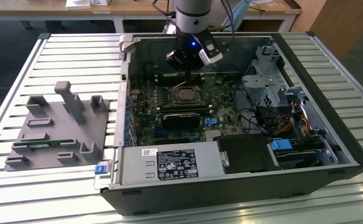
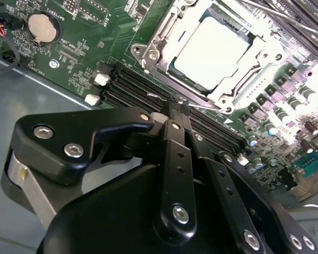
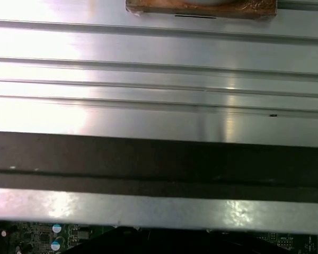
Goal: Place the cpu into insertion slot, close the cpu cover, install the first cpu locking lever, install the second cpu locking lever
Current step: 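Install the first cpu locking lever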
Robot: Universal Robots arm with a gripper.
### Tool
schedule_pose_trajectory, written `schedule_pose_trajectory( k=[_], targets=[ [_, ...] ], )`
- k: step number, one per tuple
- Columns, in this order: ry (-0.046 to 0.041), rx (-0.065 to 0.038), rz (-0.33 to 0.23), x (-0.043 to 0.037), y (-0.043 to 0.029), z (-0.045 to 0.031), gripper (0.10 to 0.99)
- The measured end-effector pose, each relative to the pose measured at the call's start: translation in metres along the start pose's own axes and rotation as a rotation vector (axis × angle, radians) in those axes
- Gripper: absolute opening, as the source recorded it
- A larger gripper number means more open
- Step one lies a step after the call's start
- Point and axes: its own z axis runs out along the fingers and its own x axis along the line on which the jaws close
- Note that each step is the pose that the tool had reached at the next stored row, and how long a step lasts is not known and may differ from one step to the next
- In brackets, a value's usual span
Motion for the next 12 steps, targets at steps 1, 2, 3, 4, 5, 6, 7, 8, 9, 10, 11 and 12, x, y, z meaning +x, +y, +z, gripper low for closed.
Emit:
schedule_pose_trajectory(
  k=[1, 2, 3, 4, 5, 6, 7, 8, 9, 10, 11, 12],
  targets=[
    [0.0, 0.0, 0.0, -0.0006, 0.0003, 0.0002, 0.106],
    [0.0, 0.0, 0.0, -0.0015, 0.0006, 0.0005, 0.106],
    [-0.0001, 0.0, 0.0, -0.0027, 0.0009, 0.0008, 0.106],
    [0.0001, 0.0, 0.0, -0.004, 0.0011, 0.0011, 0.106],
    [0.0, 0.0, 0.0, -0.005, 0.0013, 0.0017, 0.106],
    [0.0, 0.0, 0.0, -0.0056, 0.0013, 0.0024, 0.106],
    [0.0001, 0.0, 0.0, -0.0061, 0.0013, 0.003, 0.106],
    [0.0002, 0.0, 0.0, -0.0067, 0.0013, 0.0035, 0.106],
    [0.0002, 0.0, 0.0, -0.0073, 0.0012, 0.0041, 0.106],
    [0.0001, 0.0, 0.0, -0.0079, 0.0011, 0.0047, 0.106],
    [0.0001, 0.0, 0.0, -0.0084, 0.0011, 0.0055, 0.106],
    [0.0001, 0.0, 0.0, -0.0088, 0.001, 0.0065, 0.106]
  ],
)
